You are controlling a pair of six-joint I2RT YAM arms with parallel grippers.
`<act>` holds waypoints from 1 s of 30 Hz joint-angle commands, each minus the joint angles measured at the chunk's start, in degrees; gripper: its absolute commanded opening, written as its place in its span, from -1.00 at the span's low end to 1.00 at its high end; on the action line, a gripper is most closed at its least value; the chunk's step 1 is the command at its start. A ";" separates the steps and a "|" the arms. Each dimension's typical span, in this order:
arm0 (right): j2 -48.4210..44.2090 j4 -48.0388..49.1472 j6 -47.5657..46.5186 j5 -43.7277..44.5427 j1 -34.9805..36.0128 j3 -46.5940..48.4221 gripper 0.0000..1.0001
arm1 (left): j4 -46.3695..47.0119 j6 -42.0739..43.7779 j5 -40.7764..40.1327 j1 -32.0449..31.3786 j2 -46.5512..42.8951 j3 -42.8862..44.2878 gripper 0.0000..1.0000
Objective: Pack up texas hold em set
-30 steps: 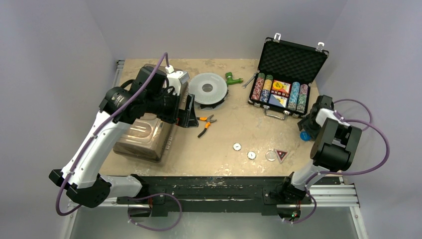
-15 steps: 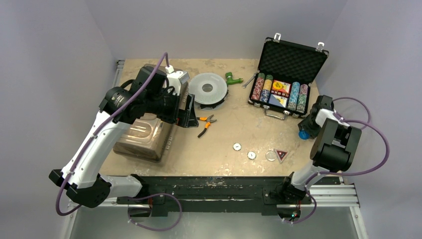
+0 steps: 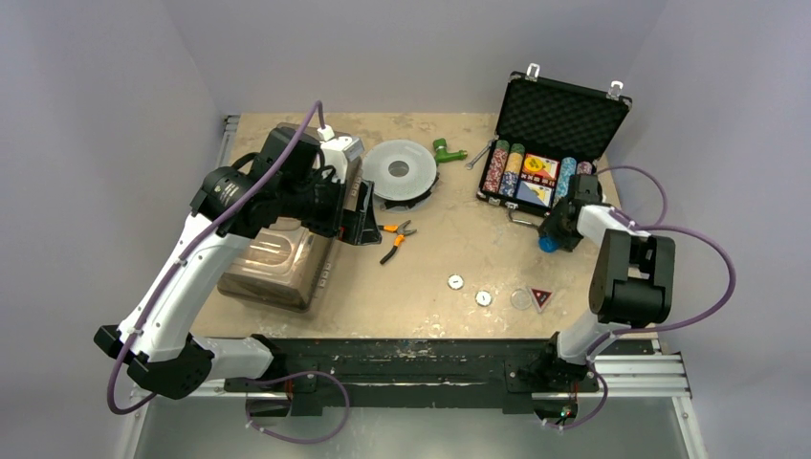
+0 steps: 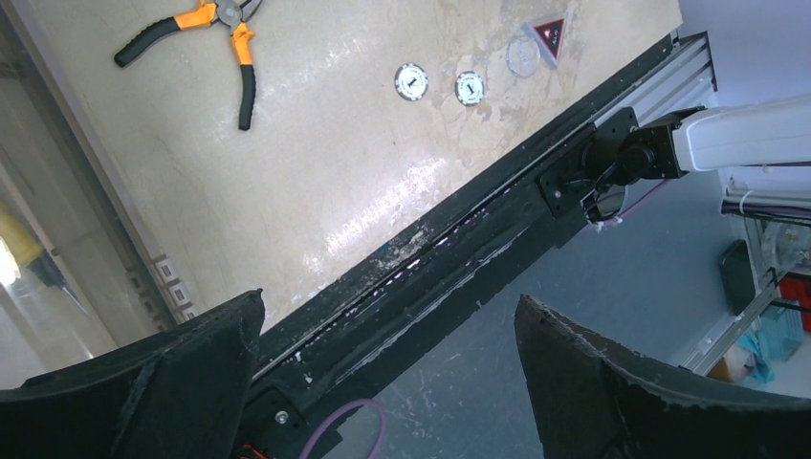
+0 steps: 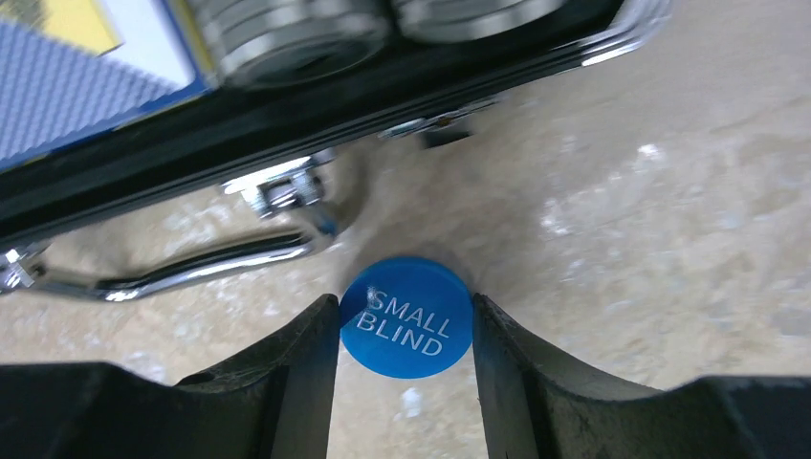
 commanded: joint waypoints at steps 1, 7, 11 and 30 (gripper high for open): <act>1.64 -1.86 2.93 -4.70 4.37 -3.94 -0.08 | 1.59 -0.47 -0.77 -0.33 -1.64 0.54 1.00; 2.11 -2.20 2.12 -4.05 7.84 -4.70 0.12 | 1.67 -0.54 -1.49 -0.29 -2.53 -0.59 1.00; 3.13 -3.17 1.66 -2.95 8.85 -4.12 0.15 | 1.76 -0.37 -1.24 -0.34 -2.39 -0.56 1.00; 6.94 -8.08 1.63 2.92 9.79 -0.68 0.14 | 1.72 -0.64 -1.41 -0.30 -2.89 -0.77 1.00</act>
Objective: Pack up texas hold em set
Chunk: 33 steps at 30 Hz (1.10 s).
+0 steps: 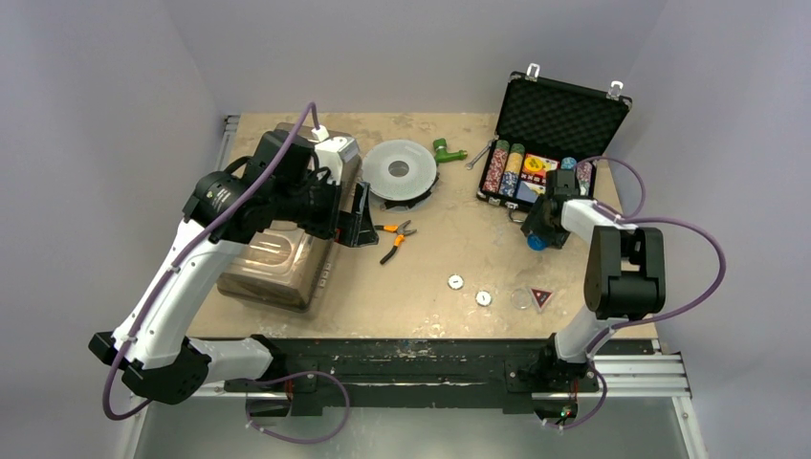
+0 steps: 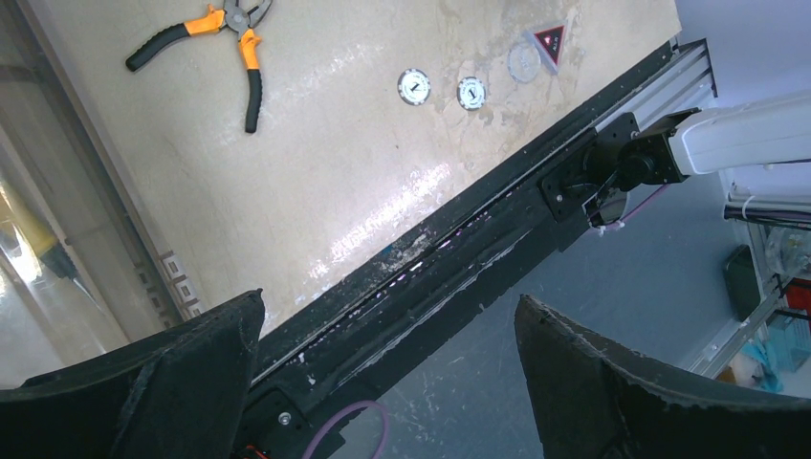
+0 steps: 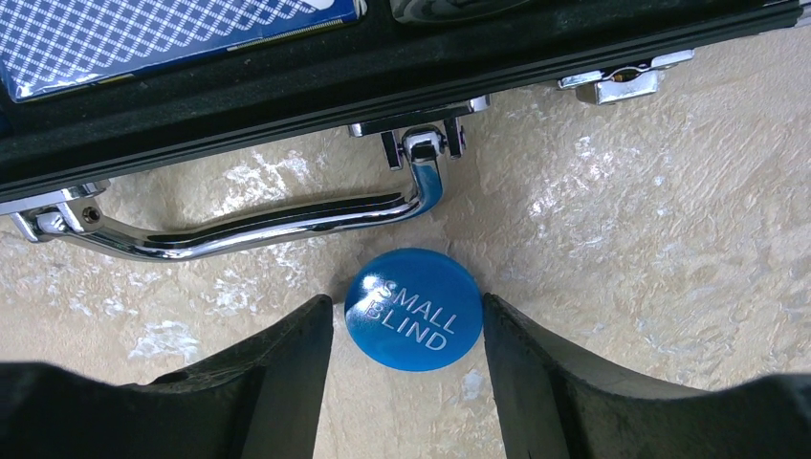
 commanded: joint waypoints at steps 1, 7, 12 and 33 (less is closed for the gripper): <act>5.09 -6.73 1.35 -0.44 0.54 -2.50 0.14 | 1.62 -0.61 -0.54 -0.24 -1.27 -0.31 1.00; 6.49 -8.12 1.52 0.60 0.72 -1.49 0.12 | 1.63 -0.61 -0.53 -0.30 -1.37 -0.38 1.00; 6.77 -7.93 1.72 0.73 0.85 -1.19 0.05 | 1.63 -0.61 -0.41 -0.31 -1.37 -0.52 1.00; -3.57 -7.32 0.53 -3.33 1.43 -3.90 -0.24 | 0.72 0.26 -0.62 -0.26 -0.73 0.39 1.00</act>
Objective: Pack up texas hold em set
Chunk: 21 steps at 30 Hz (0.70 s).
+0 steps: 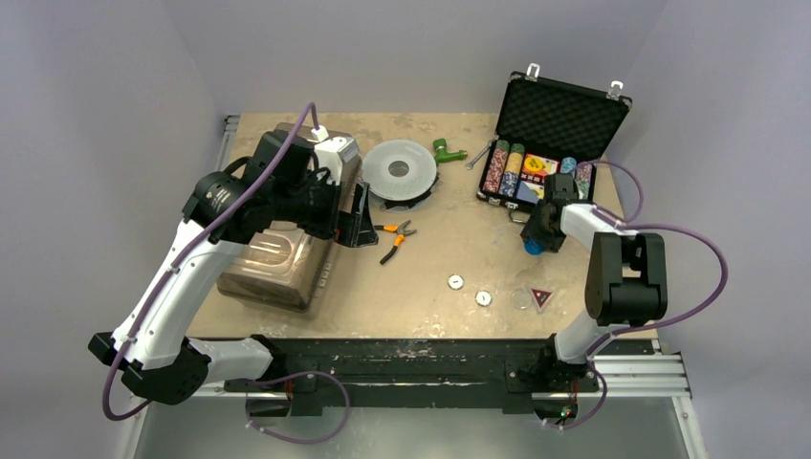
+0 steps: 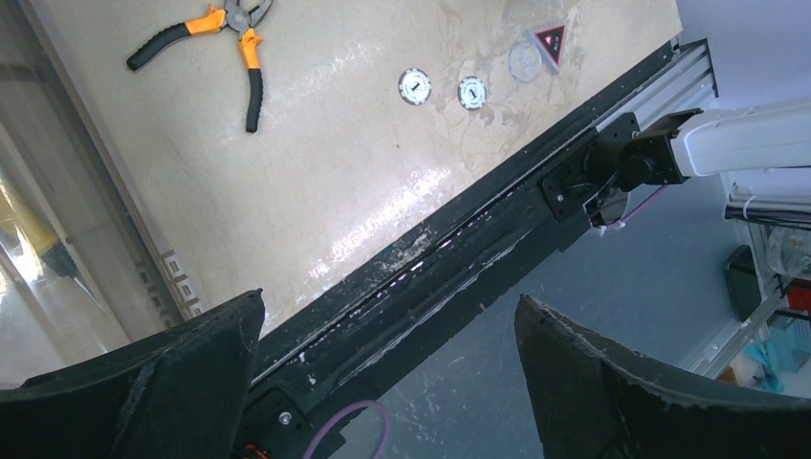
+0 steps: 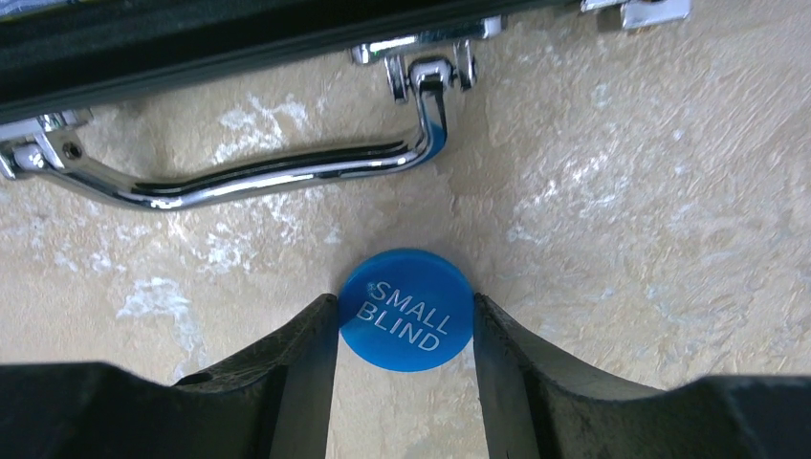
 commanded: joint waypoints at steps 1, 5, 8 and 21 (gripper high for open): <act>-1.55 -6.37 0.64 -2.86 0.48 -1.74 -0.24 | 0.75 0.32 -0.52 -0.20 -0.50 0.56 1.00; -3.76 -8.14 1.21 -3.80 0.55 -0.19 -0.26 | 0.67 0.45 -0.50 -0.31 -0.28 0.73 1.00; -5.47 -9.33 2.15 -4.60 0.55 1.80 -0.25 | 0.77 0.47 -0.34 -0.28 -0.07 0.73 1.00; 1.64 -12.24 3.57 -4.69 0.55 21.29 -0.26 | 0.50 0.92 -1.41 -0.20 -0.89 0.22 1.00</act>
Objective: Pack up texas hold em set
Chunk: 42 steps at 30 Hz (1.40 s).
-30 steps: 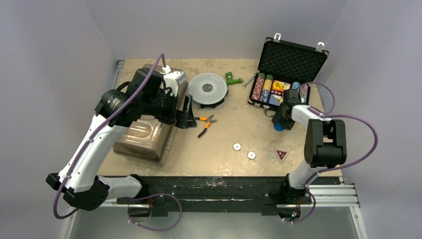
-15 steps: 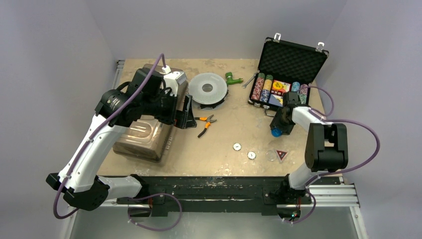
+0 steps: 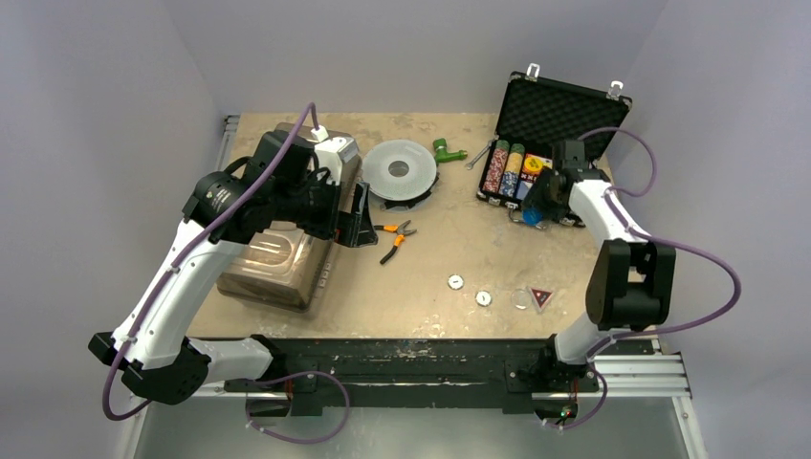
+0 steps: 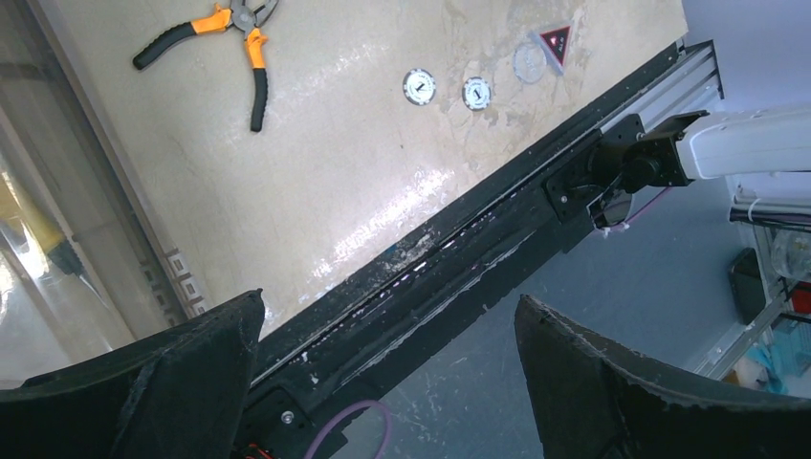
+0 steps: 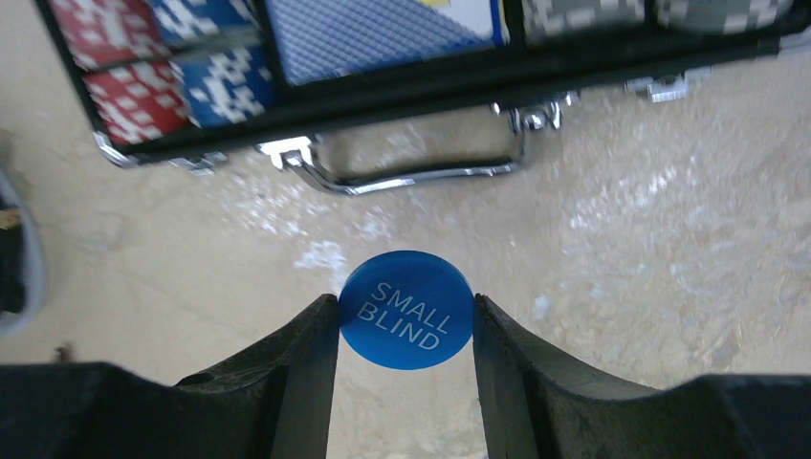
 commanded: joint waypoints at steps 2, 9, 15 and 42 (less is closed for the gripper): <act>7.43 -1.12 1.31 0.54 0.35 12.39 -0.26 | 0.28 1.13 -1.55 -0.18 -1.07 0.18 1.00; 18.36 -1.40 2.25 4.31 0.27 26.32 -0.27 | -1.42 2.25 -3.80 -0.18 -1.59 0.26 1.00; 27.51 -3.08 2.14 7.22 -0.02 37.99 -0.27 | -2.56 2.90 -5.16 -0.23 -0.90 0.66 1.00; 39.48 0.62 4.91 12.22 -1.29 49.33 -0.16 | -2.82 6.09 -9.84 -0.17 1.79 2.54 1.00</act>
